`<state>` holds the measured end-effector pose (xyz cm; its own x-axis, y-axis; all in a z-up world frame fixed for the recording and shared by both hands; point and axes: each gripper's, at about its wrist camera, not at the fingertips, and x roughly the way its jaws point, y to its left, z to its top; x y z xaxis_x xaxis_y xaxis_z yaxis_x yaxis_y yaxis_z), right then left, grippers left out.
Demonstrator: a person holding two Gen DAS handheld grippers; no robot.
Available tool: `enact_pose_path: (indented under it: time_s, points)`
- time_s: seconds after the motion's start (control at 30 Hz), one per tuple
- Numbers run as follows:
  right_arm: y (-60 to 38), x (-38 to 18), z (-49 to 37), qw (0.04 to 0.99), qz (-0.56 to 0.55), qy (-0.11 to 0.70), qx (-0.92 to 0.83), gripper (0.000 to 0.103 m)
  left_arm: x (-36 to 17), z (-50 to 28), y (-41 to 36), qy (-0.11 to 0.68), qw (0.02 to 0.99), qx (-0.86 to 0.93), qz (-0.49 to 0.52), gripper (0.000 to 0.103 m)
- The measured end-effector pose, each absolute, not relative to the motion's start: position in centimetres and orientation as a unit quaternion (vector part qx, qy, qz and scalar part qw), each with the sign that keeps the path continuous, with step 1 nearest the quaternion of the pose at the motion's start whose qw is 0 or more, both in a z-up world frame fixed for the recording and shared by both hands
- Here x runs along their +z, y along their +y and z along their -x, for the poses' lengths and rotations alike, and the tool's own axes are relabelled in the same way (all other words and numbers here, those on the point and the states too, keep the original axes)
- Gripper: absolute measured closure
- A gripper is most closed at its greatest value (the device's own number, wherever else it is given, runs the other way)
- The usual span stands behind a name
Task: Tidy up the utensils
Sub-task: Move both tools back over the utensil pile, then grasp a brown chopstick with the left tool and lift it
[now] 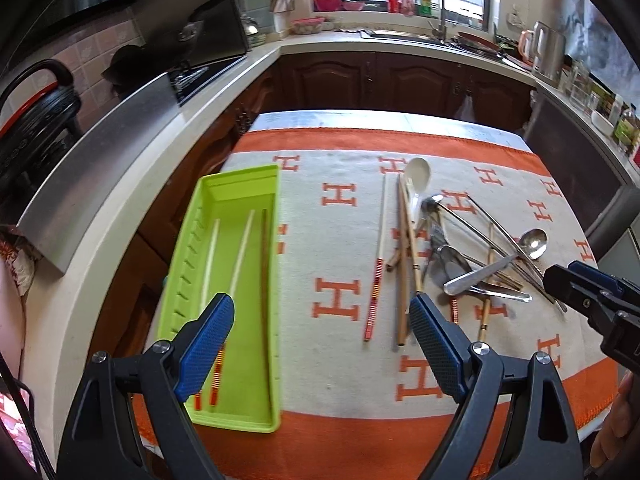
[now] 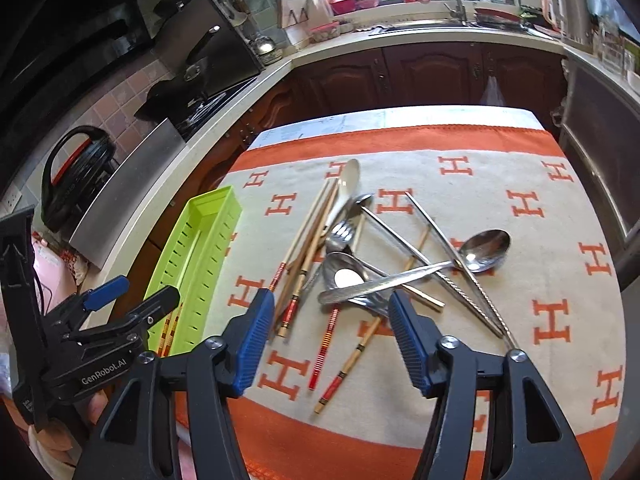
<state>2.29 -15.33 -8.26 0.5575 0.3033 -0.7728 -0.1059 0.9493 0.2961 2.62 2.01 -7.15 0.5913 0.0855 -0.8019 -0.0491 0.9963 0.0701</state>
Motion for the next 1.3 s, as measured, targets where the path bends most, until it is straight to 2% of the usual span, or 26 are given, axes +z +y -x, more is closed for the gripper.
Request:
enact_pose_path:
  time_s: [0.07,0.1,0.27,0.37,0.6,0.73,0.93,1.3]
  points:
    - [-16.8,-8.5,-2.2,0.877,-0.122,0.453,0.105,0.021,-7.6,-2.9,1.0,0.457,0.889,0.026,-0.023,0.015]
    - [-17.6,-8.6,-2.1,0.878,-0.129,0.450,0.100,0.019,-7.8,-3.1,0.5,0.460,0.887,0.021,-0.025,0.015]
    - [-20.3,-9.9,-2.3,0.870,-0.147,0.461,0.090,0.019,-8.8,-4.4,-1.3,0.465,0.885,-0.002,-0.034,0.015]
    - [-21.1,-11.0,-2.4,0.864,-0.157,0.470,0.090,0.025,-9.2,-5.7,-1.7,0.469,0.882,-0.022,-0.027,0.017]
    - [-21.7,-13.1,-3.1,0.854,-0.169,0.482,0.102,0.035,-11.4,-10.0,-2.0,0.500,0.865,-0.052,-0.013,0.059]
    - [-21.9,-13.8,-3.8,0.850,-0.174,0.485,0.105,0.037,-13.0,-11.7,-2.0,0.519,0.852,-0.063,-0.007,0.071]
    - [-22.1,-14.9,-4.7,0.845,-0.180,0.491,0.113,0.039,-15.5,-12.8,-2.6,0.548,0.833,-0.068,-0.024,0.086]
    - [-21.8,-16.3,-5.6,0.838,-0.182,0.499,0.122,0.044,-17.8,-13.7,-2.7,0.571,0.819,-0.058,-0.024,0.092]
